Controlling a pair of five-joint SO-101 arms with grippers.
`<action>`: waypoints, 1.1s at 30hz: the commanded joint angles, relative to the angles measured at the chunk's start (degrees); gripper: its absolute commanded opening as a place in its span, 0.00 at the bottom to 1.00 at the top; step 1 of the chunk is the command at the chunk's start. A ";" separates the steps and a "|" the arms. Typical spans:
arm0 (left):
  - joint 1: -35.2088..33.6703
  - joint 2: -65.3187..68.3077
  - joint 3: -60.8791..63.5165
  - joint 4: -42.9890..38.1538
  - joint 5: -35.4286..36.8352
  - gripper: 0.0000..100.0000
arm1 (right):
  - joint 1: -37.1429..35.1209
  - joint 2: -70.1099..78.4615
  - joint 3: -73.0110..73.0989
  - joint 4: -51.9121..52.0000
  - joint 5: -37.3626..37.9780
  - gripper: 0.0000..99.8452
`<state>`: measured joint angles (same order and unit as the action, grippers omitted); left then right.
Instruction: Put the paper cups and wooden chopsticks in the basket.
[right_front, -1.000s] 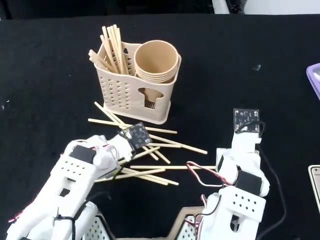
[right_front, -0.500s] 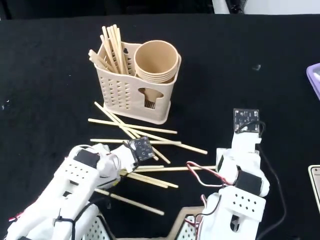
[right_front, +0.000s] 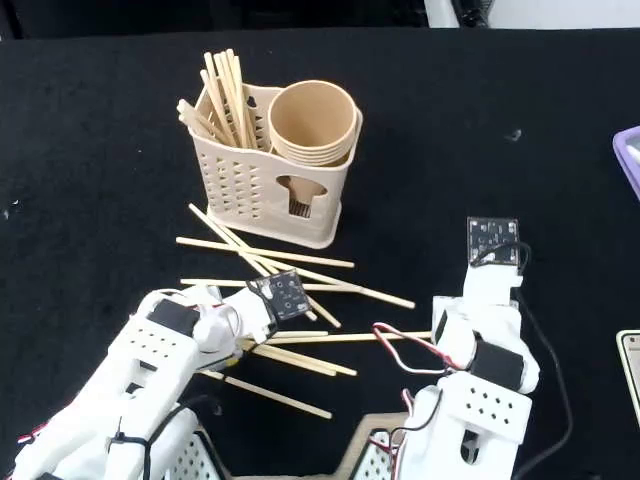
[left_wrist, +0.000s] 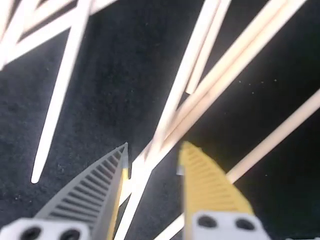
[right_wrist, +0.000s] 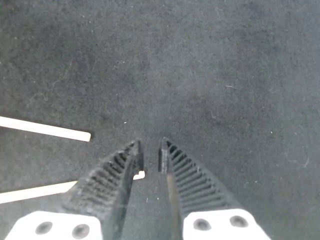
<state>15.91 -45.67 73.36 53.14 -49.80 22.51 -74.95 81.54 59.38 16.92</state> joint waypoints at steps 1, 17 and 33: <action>2.68 -0.18 -0.04 0.70 -0.35 0.03 | -0.97 -1.45 -0.13 -1.05 -0.53 0.07; 7.25 -0.79 -8.13 17.85 0.00 0.03 | -0.97 -1.45 -0.13 -1.14 -0.53 0.07; 11.30 -0.79 -13.32 32.70 -5.89 0.03 | -0.97 -1.45 -0.13 -1.05 -0.53 0.07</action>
<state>24.00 -45.67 62.29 81.63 -53.05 22.51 -74.95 81.80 59.38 16.92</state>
